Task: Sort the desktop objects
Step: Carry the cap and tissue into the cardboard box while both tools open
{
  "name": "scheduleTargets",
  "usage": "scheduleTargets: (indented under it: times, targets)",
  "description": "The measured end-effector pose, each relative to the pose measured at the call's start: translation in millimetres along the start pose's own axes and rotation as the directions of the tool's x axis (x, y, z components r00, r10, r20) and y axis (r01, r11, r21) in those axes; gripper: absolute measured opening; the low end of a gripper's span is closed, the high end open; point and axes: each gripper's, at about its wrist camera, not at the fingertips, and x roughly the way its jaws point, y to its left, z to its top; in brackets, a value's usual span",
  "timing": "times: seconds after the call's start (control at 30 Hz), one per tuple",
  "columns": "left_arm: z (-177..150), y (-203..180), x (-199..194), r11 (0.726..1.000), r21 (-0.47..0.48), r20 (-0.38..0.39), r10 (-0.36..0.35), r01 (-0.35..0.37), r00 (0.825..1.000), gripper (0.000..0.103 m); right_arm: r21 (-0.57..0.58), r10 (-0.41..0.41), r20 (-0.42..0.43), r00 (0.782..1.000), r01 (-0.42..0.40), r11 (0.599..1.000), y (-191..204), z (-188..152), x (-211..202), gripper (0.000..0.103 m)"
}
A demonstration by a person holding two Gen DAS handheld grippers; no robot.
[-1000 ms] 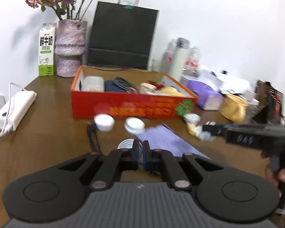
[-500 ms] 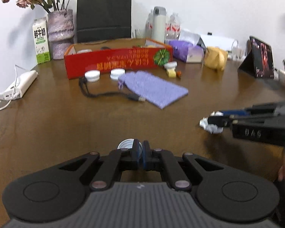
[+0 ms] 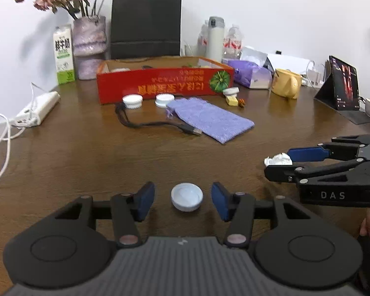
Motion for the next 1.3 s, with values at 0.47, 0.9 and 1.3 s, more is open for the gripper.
scheduleTargets:
  times: [0.47,0.9,1.3]
  targets:
    - [78.0,19.6,13.9,1.0,-0.014,0.091,-0.013,0.014,0.996,0.029,0.064,0.044,0.109,0.993,-0.051,0.997,-36.8,80.2,14.1,0.023]
    - [270.0,120.0,217.5,0.993,-0.056,-0.119,0.097,-0.104,0.988,0.029,0.217,0.068,-0.086,0.994,-0.048,0.975,-133.4,280.6,220.0,0.023]
    - [277.0,141.4,248.7,0.988,-0.106,-0.206,0.088,-0.111,0.975,0.057,0.249,0.074,-0.258,0.963,-0.008,0.968,-130.5,280.8,292.7,0.055]
